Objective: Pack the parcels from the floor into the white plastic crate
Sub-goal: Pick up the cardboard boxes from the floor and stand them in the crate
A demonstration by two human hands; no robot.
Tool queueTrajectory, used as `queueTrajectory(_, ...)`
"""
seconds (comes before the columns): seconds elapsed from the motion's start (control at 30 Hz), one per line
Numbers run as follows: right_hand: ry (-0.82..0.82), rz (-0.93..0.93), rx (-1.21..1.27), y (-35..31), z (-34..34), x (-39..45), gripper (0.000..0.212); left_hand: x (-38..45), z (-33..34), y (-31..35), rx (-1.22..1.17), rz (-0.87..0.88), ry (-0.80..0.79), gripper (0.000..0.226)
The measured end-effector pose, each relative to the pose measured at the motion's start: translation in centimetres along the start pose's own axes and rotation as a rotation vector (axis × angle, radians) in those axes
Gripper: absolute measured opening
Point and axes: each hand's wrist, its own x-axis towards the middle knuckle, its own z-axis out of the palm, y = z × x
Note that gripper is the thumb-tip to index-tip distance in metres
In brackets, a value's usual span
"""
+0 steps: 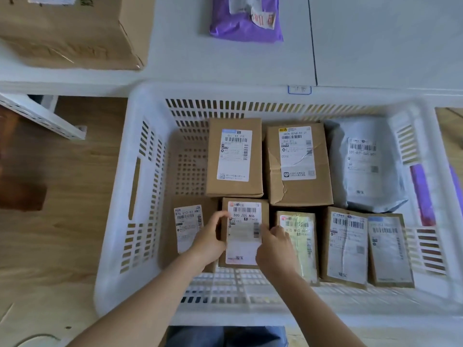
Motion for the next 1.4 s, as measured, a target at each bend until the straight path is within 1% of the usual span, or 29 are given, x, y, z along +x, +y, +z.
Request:
queueTrajectory(0.07, 0.047, -0.044, -0.114, 0.0, 0.6, 0.5, 0.036, 0.7, 0.2, -0.5, 0.131, 0.023, 0.051, 0.054)
queueTrajectory(0.1, 0.052, -0.058, -0.132, -0.1, 0.7, 0.6, 0.034, 0.8, 0.1, -0.5, 0.193, 0.030, 0.052, 0.056)
queueTrajectory(0.2, 0.019, -0.071, -0.105, -0.6, -0.3, -0.1, 0.034, -0.1, -1.4, 0.4, 0.406, 0.049, -0.018, 0.053)
queueTrajectory(0.23, 0.023, -0.068, -0.091, -0.8, -1.2, -0.8, 0.032, -0.9, -2.1, 1.2, 0.435, 0.048, -0.010, 0.049)
queueTrajectory(0.37, 0.061, -0.050, -0.045, -2.3, -7.6, -4.9, 0.035, -5.8, -5.7, 6.6, 0.480, -0.001, 0.122, 0.024)
queueTrajectory(0.47, 0.055, -0.048, -0.018, -4.6, -13.9, -9.3, 0.028, -11.0, -8.5, 12.1, 0.535, 0.025, 0.135, 0.016)
queueTrajectory(0.6, 0.063, -0.050, -0.013, -8.0, -22.3, -15.7, 0.023, -18.9, -12.0, 19.8, 0.656, 0.070, 0.203, 0.022)
queueTrajectory(0.7, 0.105, -0.050, -0.021, -10.3, -28.2, -20.4, 0.032, -24.6, -14.3, 25.1, 0.744, 0.103, 0.248, 0.031)
queueTrajectory(0.77, 0.154, -0.077, -0.048, -11.6, -31.8, -23.3, 0.036, -27.9, -15.8, 28.1, 0.771, 0.121, 0.278, 0.032)
queueTrajectory(0.87, 0.247, -0.098, -0.064, -13.6, -37.0, -27.6, 0.032, -32.5, -18.2, 32.5, 0.780, 0.172, 0.321, 0.029)
queueTrajectory(0.93, 0.301, -0.125, -0.048, -14.9, -40.4, -30.3, 0.034, -35.4, -19.9, 35.4, 0.806, 0.211, 0.376, 0.026)
queueTrajectory(1.03, 0.377, -0.164, -0.037, -16.5, -44.9, -34.8, 0.036, -40.1, -22.0, 39.4, 0.832, 0.270, 0.472, 0.030)
queueTrajectory(1.13, 0.444, -0.196, -0.050, -17.6, -48.2, -38.8, 0.036, -44.1, -23.5, 42.8, 0.863, 0.356, 0.550, 0.033)
queueTrajectory(1.27, 0.531, -0.229, -0.051, -18.8, -50.8, -43.4, 0.030, -48.8, -24.8, 45.3, 0.918, 0.401, 0.648, 0.027)
queueTrajectory(1.4, 0.566, -0.267, -0.027, -19.2, -51.6, -46.0, 0.027, -51.4, -25.3, 46.1, 0.919, 0.417, 0.656, 0.024)
